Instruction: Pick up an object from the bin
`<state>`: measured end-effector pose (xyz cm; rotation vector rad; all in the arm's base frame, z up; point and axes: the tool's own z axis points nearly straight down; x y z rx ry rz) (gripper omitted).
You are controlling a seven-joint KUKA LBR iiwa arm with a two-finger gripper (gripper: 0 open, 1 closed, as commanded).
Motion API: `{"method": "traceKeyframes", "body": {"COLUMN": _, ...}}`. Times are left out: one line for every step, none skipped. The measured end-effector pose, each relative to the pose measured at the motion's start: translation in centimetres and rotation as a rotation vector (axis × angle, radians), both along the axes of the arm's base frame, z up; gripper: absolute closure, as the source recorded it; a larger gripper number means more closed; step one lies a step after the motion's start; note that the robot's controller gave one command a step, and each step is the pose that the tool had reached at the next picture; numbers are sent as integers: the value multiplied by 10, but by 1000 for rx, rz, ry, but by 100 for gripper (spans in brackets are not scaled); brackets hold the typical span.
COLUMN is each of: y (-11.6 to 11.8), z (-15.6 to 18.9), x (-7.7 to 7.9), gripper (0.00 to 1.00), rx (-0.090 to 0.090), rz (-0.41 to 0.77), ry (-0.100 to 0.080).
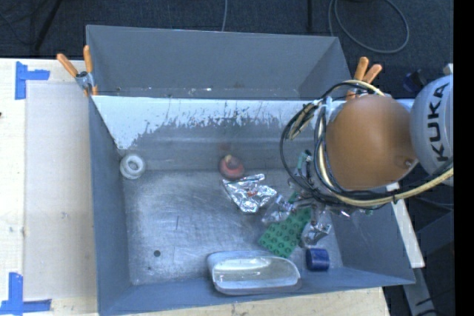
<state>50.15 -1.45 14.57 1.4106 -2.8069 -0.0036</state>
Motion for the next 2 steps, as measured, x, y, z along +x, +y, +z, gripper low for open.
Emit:
{"method": "traceKeyframes", "body": {"y": 2, "z": 27, "x": 1, "gripper": 100, "rx": -1, "rz": -6, "ry": -2}}
{"method": "traceKeyframes", "body": {"y": 2, "z": 35, "x": 1, "gripper": 100, "rx": -1, "rz": -14, "ry": -1}}
